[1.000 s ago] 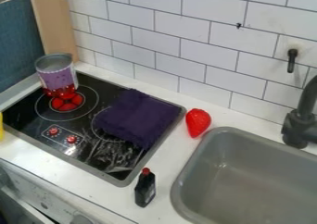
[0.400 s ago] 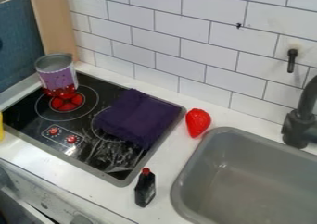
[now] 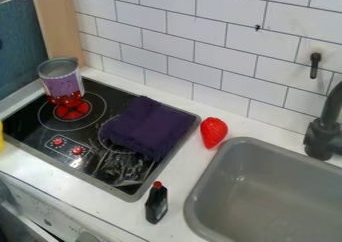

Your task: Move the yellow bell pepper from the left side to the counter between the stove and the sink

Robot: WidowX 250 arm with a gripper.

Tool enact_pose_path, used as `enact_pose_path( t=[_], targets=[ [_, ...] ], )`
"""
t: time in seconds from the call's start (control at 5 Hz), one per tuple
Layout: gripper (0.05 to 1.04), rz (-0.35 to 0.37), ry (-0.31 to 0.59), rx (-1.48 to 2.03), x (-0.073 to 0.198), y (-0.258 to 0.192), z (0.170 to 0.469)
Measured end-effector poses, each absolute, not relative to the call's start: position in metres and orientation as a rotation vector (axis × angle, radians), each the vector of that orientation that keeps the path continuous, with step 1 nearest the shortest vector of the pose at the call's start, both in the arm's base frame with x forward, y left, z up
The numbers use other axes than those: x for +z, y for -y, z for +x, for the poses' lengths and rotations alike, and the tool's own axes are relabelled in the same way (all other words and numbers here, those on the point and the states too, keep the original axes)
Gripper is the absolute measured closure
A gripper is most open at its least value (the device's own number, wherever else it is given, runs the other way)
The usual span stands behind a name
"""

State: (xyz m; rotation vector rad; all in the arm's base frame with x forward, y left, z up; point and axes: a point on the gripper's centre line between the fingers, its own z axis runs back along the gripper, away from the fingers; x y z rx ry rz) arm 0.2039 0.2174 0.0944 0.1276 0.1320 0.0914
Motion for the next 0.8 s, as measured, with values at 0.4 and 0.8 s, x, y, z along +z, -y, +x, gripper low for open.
enact_pose_path(
  t=[0.4, 0.8],
  targets=[
    [0.719, 0.107, -0.136, 0.106, 0.0913, -0.2255, 0.1981],
    [0.992, 0.084, -0.131, 0.114, 0.09, -0.2218, 0.1995]
  ],
)
